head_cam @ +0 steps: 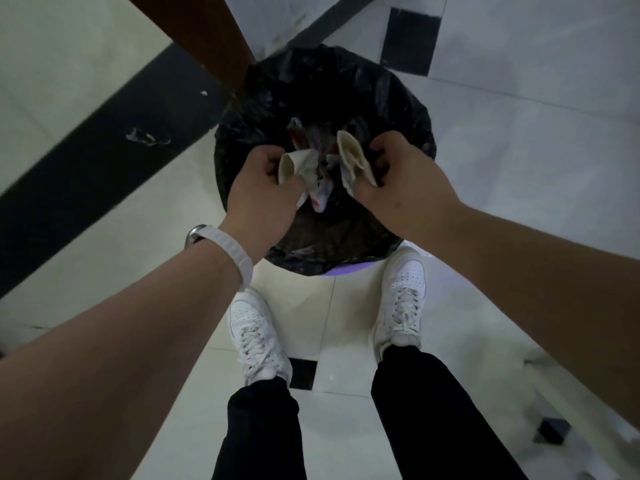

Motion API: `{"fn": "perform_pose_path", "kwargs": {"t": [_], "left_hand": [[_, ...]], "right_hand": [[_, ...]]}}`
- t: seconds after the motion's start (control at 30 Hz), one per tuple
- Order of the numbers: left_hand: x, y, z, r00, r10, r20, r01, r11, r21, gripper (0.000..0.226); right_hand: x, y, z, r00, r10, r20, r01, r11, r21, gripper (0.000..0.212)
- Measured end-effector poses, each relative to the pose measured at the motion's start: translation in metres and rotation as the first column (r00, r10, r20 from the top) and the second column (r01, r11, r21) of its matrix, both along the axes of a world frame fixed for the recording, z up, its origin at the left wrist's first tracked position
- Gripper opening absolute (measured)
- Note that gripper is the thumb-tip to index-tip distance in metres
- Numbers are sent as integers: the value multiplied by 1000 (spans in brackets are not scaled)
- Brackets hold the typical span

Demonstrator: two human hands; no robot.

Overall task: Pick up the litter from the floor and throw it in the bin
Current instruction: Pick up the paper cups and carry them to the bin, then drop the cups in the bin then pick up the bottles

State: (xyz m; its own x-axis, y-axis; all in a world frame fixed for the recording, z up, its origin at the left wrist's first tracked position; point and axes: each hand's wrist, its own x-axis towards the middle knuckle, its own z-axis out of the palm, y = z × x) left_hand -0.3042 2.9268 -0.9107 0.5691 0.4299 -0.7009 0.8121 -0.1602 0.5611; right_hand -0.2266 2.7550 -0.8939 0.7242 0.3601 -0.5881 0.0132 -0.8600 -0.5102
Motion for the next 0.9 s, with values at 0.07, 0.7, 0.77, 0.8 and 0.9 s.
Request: {"fn": "perform_pose_path", "kwargs": {"t": [0.07, 0.7, 0.77, 0.8, 0.9], "left_hand": [[0, -2, 7, 999, -21, 42, 22, 1000, -13, 33], [14, 10, 272, 660, -746, 86, 624, 608, 491, 51], [8, 6, 303, 619, -779, 100, 635, 571, 521, 52], [4, 5, 318, 603, -790, 108, 636, 559, 533, 52], [-13, 4, 366, 572, -808, 143, 623, 541, 566, 50]], "right_hand": [[0, -2, 3, 997, 62, 35, -62, 998, -12, 49], [-4, -25, 269, 850, 441, 289, -365, 888, -281, 59], [-14, -28, 307, 846, 423, 325, -339, 897, -285, 58], [-20, -29, 327, 844, 415, 340, -326, 900, -291, 58], [-43, -30, 385, 837, 400, 372, -285, 901, -327, 60]]}}
